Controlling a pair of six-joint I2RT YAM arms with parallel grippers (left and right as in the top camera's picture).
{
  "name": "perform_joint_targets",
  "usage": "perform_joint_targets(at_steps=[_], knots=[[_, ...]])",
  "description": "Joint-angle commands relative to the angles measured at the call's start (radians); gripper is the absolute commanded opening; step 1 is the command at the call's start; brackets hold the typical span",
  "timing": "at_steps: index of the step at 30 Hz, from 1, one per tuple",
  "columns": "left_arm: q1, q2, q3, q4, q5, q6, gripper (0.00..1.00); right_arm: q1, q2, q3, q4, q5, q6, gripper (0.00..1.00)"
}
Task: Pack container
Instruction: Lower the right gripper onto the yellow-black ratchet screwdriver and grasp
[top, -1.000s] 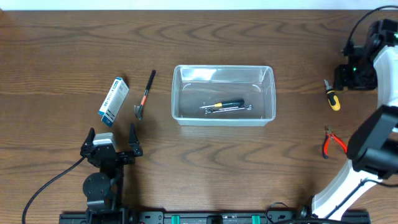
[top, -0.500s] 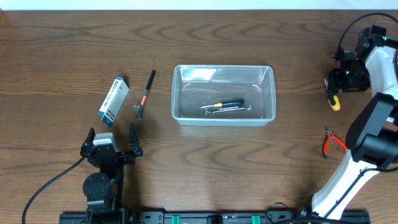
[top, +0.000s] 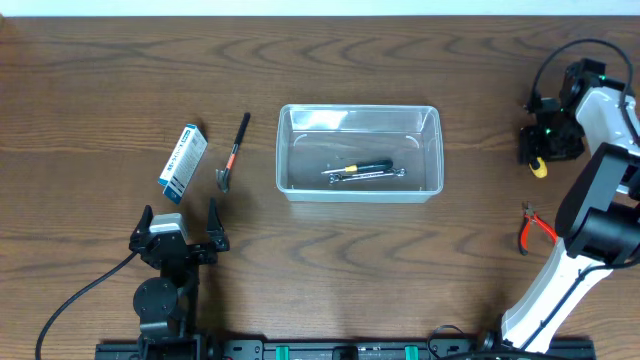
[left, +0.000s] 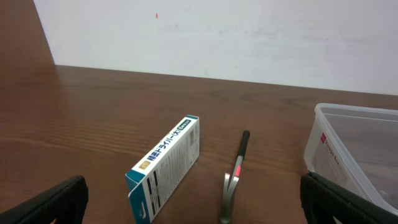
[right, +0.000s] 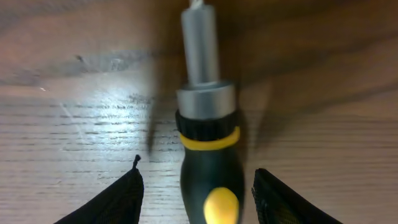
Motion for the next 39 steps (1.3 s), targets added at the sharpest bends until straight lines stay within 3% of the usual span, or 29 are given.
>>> perform_joint_targets(at_steps=[1,9,14,17,23,30,39], knots=[[-0.004,0.0,-0.027,-0.016,-0.001,0.006,0.98,-0.003,0.012,-0.033,0.022,0.011,-0.013,0.57],[-0.004,0.0,-0.027,-0.016,-0.001,0.006,0.98,-0.003,0.012,-0.078,0.058,0.011,-0.003,0.55],[-0.004,0.0,-0.027,-0.016,-0.001,0.006,0.98,-0.003,0.012,-0.078,0.057,0.011,0.011,0.43],[-0.004,0.0,-0.027,-0.016,-0.001,0.006,0.98,-0.003,0.012,-0.078,0.053,0.011,0.018,0.42],[-0.004,0.0,-0.027,-0.016,-0.001,0.006,0.98,-0.003,0.012,-0.078,0.049,0.01,0.023,0.19],[-0.004,0.0,-0.027,-0.016,-0.001,0.006,0.98,-0.003,0.011,-0.071,0.048,-0.002,0.079,0.03],[-0.004,0.0,-0.027,-0.016,-0.001,0.006,0.98,0.004,0.011,0.077,-0.055,-0.061,0.092,0.01]])
